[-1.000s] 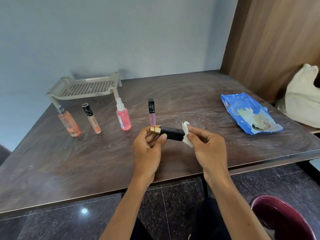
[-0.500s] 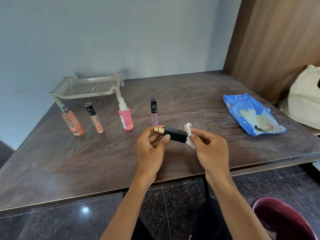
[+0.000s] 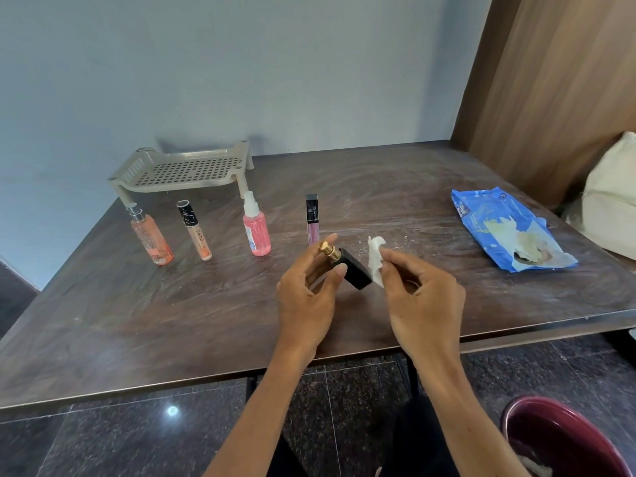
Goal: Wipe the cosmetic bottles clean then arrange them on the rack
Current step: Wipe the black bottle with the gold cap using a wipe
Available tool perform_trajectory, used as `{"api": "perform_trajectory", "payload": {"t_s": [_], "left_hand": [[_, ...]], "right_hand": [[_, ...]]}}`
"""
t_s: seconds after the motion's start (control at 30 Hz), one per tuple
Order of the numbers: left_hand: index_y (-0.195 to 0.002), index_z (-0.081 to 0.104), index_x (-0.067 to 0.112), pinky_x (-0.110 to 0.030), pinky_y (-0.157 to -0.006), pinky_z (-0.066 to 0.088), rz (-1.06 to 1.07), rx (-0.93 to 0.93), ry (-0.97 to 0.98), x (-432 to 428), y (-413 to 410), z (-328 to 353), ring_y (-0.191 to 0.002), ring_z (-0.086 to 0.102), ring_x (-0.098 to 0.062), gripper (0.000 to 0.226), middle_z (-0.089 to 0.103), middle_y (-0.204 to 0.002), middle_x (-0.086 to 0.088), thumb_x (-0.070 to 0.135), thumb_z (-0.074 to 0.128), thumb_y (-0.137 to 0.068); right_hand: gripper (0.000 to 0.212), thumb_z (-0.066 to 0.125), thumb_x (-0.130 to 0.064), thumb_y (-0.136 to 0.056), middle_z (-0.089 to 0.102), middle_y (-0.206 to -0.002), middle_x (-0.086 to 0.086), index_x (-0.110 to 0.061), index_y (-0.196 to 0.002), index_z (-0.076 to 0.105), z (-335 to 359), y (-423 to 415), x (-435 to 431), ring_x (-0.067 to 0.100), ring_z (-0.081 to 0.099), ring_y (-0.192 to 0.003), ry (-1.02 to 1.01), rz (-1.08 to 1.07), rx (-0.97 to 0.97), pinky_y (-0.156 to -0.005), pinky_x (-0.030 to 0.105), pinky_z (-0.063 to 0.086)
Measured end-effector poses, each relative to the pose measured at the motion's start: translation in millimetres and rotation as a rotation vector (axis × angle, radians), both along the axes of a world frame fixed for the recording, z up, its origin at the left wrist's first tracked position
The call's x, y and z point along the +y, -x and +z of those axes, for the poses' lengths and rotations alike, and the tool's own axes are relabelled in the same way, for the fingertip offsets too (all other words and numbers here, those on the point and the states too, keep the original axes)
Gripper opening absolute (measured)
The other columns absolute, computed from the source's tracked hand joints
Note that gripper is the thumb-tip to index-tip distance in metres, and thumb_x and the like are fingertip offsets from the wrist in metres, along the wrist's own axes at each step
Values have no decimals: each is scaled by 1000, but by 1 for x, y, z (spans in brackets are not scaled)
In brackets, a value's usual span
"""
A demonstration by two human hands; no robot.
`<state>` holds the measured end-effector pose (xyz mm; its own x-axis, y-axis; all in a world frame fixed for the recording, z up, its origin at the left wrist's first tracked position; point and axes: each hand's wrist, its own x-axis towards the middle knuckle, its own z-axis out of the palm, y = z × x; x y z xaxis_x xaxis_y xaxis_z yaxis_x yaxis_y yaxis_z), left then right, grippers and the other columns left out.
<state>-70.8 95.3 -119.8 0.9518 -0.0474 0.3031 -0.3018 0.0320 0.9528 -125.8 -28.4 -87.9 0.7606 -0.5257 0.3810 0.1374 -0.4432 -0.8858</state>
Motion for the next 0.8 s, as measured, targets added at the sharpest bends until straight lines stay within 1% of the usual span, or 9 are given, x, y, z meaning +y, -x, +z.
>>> {"api": "perform_trajectory", "payload": {"t_s": [0.07,0.13,0.23,0.3,0.4,0.47,0.6,0.67,0.8], "left_hand": [[-129,63,30,-26,-99,54,-24,-15,3,-1,2,3,-111,69,-5,44,75,-115,8,9,71,-91],[-123,64,34,-21,-96,53,-49,-11,19,-1,2,4,-111,69,-4,44,75,-113,15,4,70,-91],[-117,66,36,-20,-95,54,-44,-11,7,-1,0,2,-110,69,-4,43,74,-113,16,2,69,-90],[-118,68,29,-21,-95,55,-47,-15,-2,-1,-1,-1,-109,70,-4,39,73,-114,13,1,69,-90],[-126,68,11,-20,-94,54,-50,-45,-54,-1,-3,-5,-109,70,-3,38,73,-117,8,0,70,-89],[-128,66,6,-19,-94,54,-41,-68,-78,-2,-5,-8,-109,69,-2,39,73,-118,6,0,70,-89],[-129,65,6,-15,-92,53,-19,-81,-93,-4,-6,-10,-108,69,1,40,71,-115,13,-2,69,-90],[-130,64,8,-18,-94,54,-14,-64,-79,-4,-6,-11,-108,69,0,41,71,-115,15,0,69,-91],[-132,63,9,-27,-98,55,-15,-48,-59,-3,-7,-12,-110,69,-4,42,72,-119,9,3,69,-91]], "right_hand": [[20,64,-11,-91,72,-94,-14,-20,-106,74,8,-5,7,-5,66,-85,156,46,-63,-76,6,48],[21,64,-9,-91,73,-98,-8,-16,-108,74,11,-10,13,0,66,-88,320,90,-86,-78,13,51],[22,64,-6,-90,72,-99,1,-11,-110,73,8,-16,18,10,65,-88,471,104,-62,-78,20,52],[22,64,-5,-90,71,-98,4,-9,-110,73,6,-18,18,16,66,-87,532,84,-39,-76,24,52],[21,64,-6,-88,70,-97,10,-7,-108,73,10,-22,14,23,66,-85,560,87,35,-75,31,53],[22,63,-7,-89,69,-96,10,-10,-108,73,13,-26,10,23,64,-85,542,130,85,-78,35,53],[19,60,-10,-92,71,-91,6,-13,-105,74,9,-23,8,18,64,-81,528,119,69,-76,36,53],[18,61,-12,-93,71,-91,4,-12,-105,74,3,-16,12,16,65,-80,491,88,36,-73,36,55],[19,64,-11,-91,70,-94,3,-10,-107,73,-2,-12,18,13,65,-79,453,76,9,-70,32,57]]}}
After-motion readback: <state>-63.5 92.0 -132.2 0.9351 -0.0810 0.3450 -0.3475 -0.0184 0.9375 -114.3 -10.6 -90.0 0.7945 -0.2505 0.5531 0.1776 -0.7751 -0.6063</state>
